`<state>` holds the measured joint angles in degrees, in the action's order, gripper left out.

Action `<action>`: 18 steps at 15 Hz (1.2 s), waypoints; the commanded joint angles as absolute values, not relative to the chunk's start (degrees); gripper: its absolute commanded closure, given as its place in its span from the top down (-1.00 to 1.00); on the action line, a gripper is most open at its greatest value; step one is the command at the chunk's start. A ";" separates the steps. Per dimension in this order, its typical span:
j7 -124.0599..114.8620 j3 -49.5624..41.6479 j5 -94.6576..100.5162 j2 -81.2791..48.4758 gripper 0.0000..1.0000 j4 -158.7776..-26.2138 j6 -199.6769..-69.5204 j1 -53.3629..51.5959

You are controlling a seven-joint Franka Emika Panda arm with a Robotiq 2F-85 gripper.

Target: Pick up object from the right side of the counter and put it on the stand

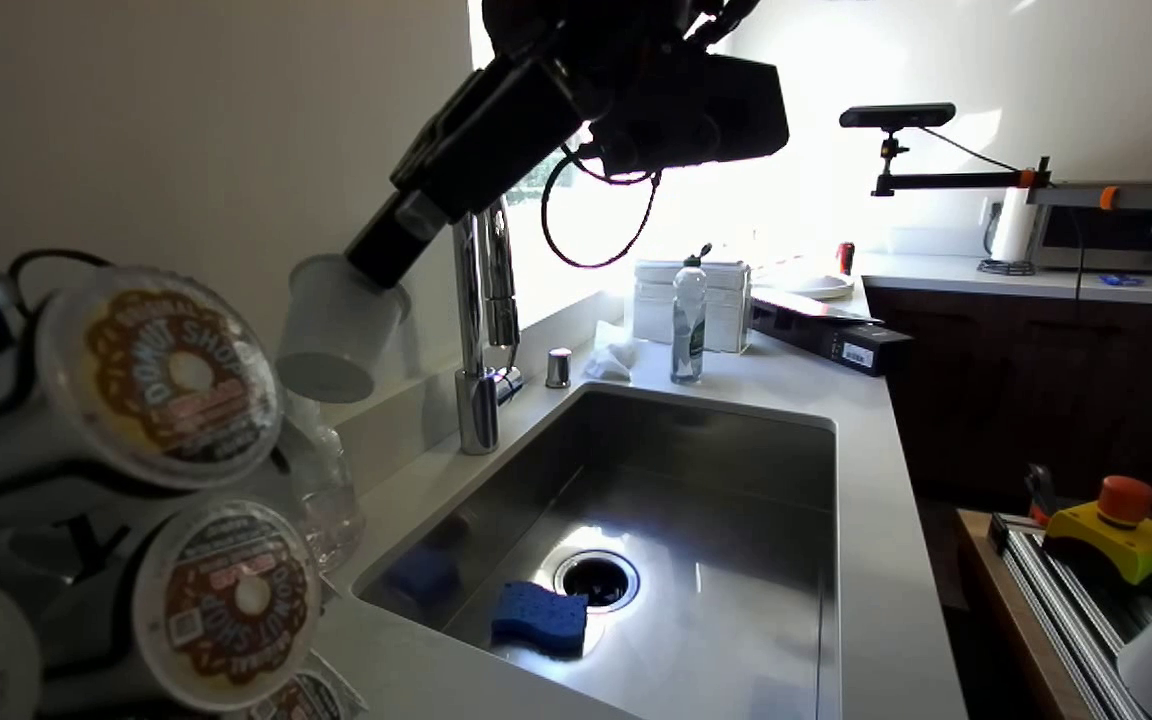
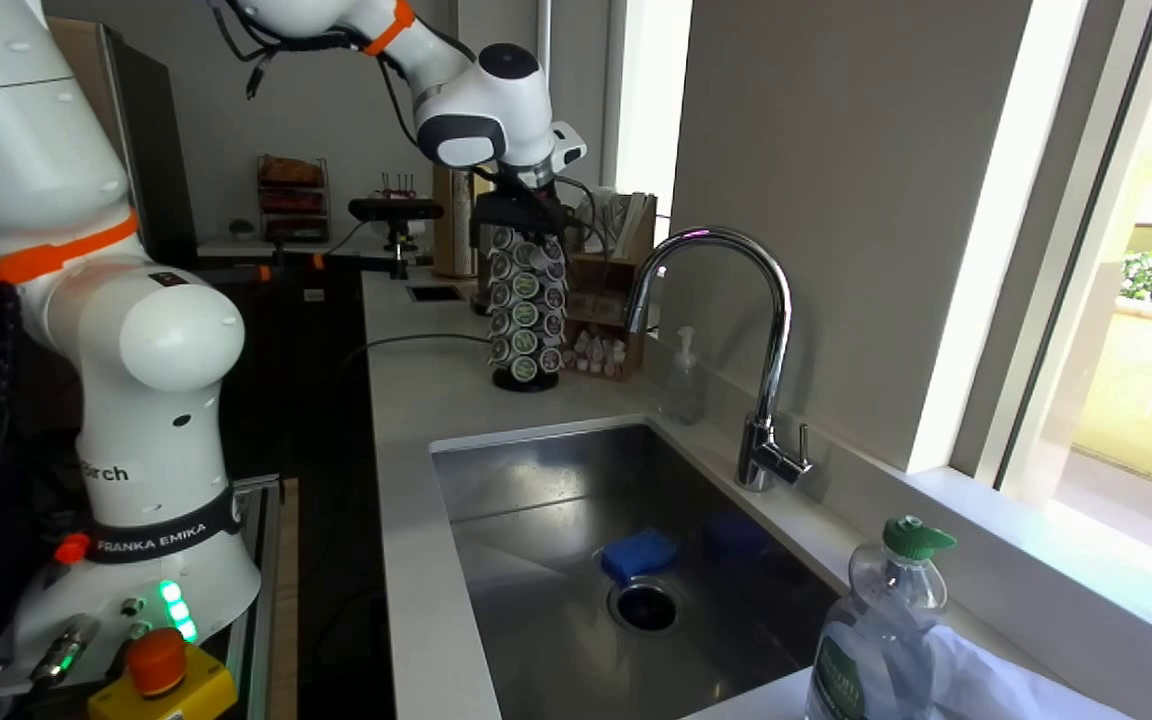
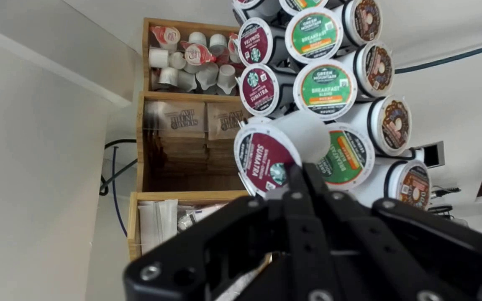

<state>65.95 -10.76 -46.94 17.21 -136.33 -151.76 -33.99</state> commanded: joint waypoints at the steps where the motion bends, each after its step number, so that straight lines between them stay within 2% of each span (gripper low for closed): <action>1: 67.34 -5.75 -49.13 16.48 -0.91 -135.64 -150.71 -28.75; 4: 67.76 -5.43 -49.41 15.95 -0.91 -135.22 -150.72 -28.24; 5: 67.79 -5.43 -49.43 15.94 -0.98 -135.18 -150.72 -28.19; 18: 67.55 0.72 -55.01 13.18 -0.98 -129.00 -148.00 -21.20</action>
